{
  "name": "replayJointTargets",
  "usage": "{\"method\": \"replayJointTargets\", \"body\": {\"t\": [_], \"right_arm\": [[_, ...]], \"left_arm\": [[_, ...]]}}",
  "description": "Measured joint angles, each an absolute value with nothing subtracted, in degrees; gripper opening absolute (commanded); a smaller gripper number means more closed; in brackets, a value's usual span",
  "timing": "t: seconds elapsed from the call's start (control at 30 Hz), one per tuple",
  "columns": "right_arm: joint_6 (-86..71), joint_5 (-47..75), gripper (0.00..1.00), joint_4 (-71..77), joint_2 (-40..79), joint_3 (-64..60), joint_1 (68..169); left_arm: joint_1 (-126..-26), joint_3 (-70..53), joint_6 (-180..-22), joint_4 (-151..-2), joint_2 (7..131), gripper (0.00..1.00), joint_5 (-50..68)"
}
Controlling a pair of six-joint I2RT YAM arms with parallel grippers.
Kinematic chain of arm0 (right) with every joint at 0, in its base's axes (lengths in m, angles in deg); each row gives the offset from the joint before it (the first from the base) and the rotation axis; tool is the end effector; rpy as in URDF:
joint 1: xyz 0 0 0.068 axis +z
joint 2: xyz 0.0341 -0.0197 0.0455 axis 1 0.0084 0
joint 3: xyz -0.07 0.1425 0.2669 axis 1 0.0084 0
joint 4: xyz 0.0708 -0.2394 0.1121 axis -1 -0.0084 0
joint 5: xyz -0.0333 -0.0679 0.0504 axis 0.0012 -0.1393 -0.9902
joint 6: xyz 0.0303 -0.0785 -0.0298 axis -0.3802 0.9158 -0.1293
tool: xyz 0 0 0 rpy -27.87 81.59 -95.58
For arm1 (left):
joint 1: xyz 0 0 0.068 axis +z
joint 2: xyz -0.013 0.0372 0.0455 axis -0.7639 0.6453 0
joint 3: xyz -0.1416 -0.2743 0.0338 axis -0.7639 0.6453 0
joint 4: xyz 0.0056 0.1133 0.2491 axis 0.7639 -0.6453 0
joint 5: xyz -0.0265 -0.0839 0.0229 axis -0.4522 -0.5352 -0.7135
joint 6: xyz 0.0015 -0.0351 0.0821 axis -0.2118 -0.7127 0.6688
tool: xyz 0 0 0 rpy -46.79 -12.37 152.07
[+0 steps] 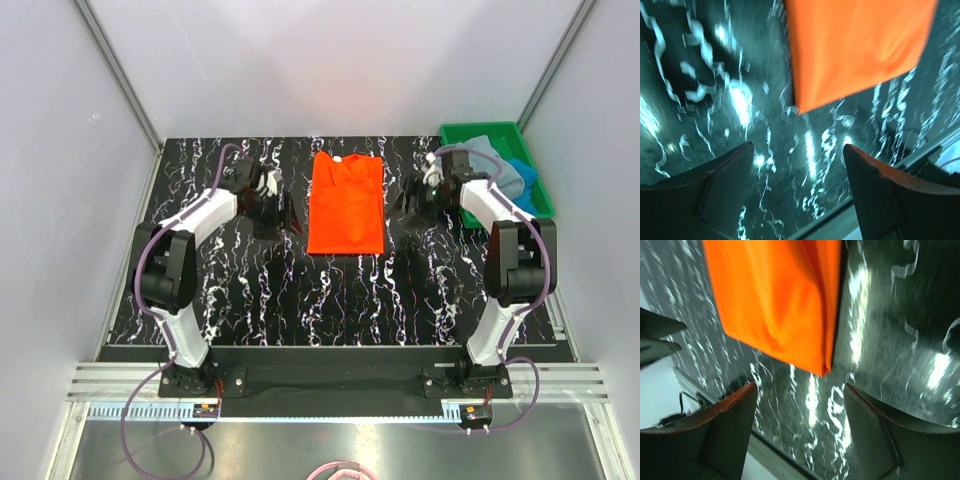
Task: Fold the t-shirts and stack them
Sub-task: Fold the tshirt
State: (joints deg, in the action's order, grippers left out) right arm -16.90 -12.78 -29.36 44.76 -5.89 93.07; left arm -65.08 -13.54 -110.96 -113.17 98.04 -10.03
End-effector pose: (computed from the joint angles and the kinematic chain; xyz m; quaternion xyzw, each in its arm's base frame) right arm 0.4291 0.0720 0.2194 0.0235 0.9254 0.3252 0.1930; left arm 0.3954 -0.1459 0.2130 0.0065 0.9447 -0.2916 0.1497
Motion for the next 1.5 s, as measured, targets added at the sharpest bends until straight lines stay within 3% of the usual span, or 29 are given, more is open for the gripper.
{"method": "replayJointTargets", "body": {"t": [0.4,0.87,1.13,1.27,1.47,1.5], "right_arm": [[-15.96,-14.42,0.72,-30.98,45.2,3.99,93.66],[-18.19,-16.87,0.65,-27.85,53.29,0.85,95.82],[-19.7,-18.36,0.48,-25.64,56.17,-1.36,98.14],[-19.85,-18.31,0.29,-25.42,56.37,-1.36,98.64],[-19.89,-18.34,0.25,-25.18,56.37,-1.16,98.75],[-19.87,-18.34,0.24,-25.1,56.37,-1.01,98.75]], "left_arm": [[-65.29,-6.63,-114.7,-110.26,99.31,0.78,-11.41],[-71.52,-15.9,-116.64,-106.67,109.98,0.77,-12.92],[-72.86,-15.99,-117.14,-105.82,110.28,0.69,-13.07],[-72.77,-15.55,-117.58,-105.82,110.28,0.61,-13.0],[-72.68,-13.89,-118.54,-105.49,110.06,0.51,-13.4],[-72.68,-13.41,-118.7,-105.34,109.85,0.45,-13.51]]}}
